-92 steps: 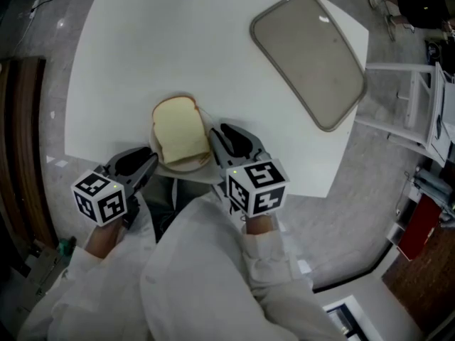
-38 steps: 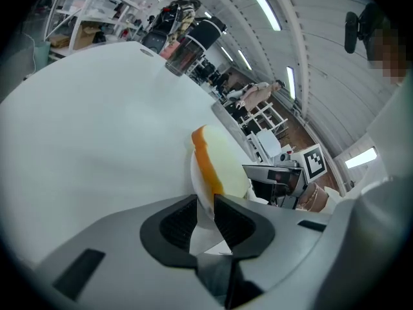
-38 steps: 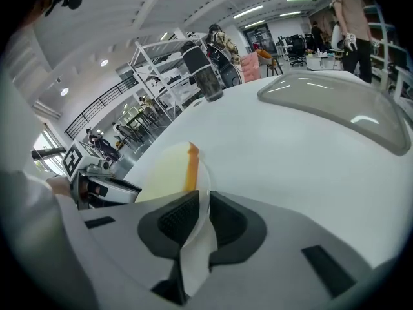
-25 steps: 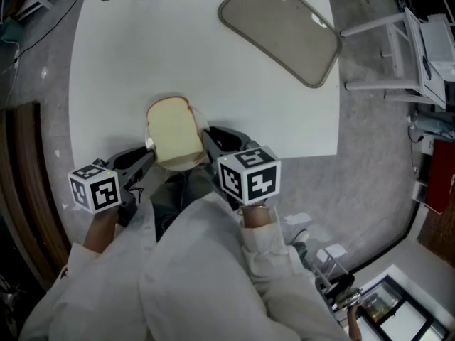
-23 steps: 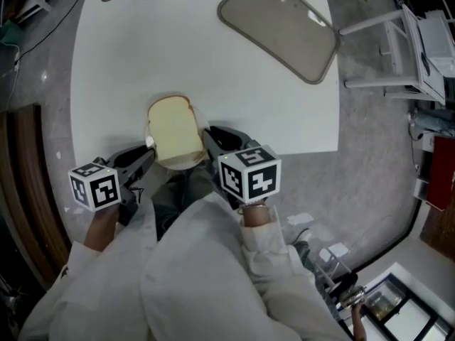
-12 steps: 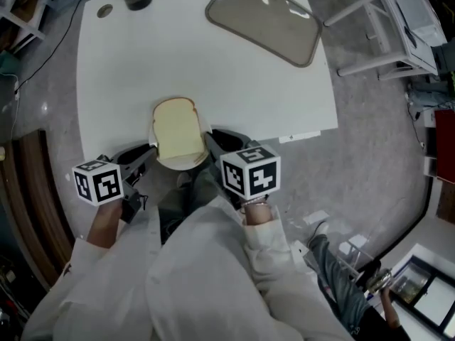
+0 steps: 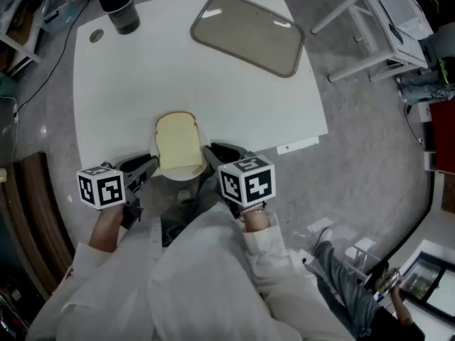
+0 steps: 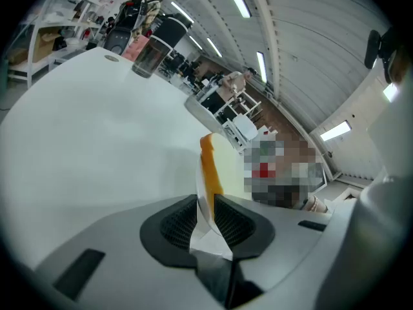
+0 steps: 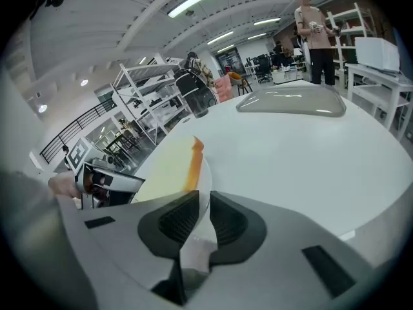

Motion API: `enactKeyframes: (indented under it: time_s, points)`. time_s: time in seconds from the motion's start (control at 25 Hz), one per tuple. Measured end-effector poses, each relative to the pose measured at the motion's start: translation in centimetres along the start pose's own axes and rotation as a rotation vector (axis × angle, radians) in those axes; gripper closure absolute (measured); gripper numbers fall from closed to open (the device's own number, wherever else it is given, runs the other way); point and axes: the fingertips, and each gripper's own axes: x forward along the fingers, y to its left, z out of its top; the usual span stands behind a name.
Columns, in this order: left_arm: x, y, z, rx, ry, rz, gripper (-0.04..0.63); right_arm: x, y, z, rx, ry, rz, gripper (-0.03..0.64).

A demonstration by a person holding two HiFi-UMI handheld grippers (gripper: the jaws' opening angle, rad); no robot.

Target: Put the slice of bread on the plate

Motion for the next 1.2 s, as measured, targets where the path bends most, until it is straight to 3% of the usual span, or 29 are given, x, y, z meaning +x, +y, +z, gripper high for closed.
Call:
enactKeyframes:
  time_s: [1.2]
  points:
    - [19.9, -4.0, 23.7, 0.049, -0.010, -0.034, 0.508, 0.5, -22.1, 20.8, 0.084, -0.097, -0.032, 0.557]
